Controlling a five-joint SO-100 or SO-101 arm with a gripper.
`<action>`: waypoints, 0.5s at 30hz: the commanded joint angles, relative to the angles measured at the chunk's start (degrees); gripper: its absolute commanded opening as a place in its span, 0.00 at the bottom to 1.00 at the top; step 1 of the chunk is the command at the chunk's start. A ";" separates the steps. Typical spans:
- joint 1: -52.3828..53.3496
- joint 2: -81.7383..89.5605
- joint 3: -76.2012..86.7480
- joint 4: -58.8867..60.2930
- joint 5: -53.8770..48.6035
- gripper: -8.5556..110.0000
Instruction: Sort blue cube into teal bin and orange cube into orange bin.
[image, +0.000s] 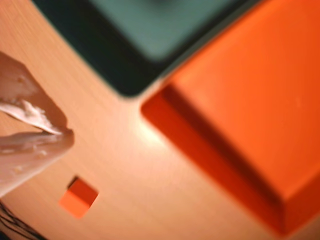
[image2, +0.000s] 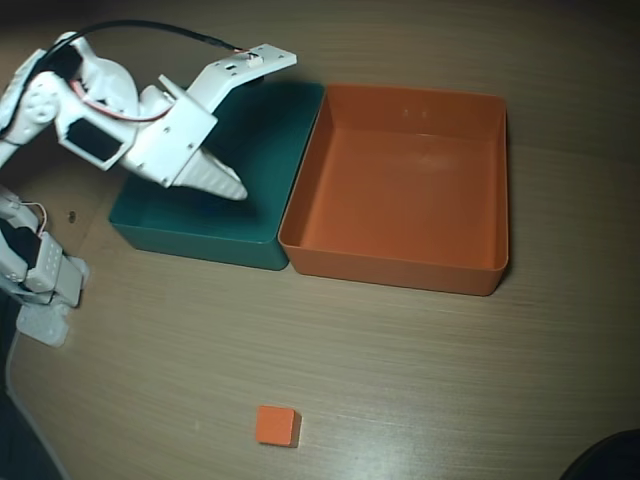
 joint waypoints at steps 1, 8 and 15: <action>7.29 0.70 -5.10 -0.53 0.18 0.02; 21.18 -0.09 -5.45 -0.53 0.44 0.02; 27.07 -6.24 -6.06 -0.53 0.44 0.02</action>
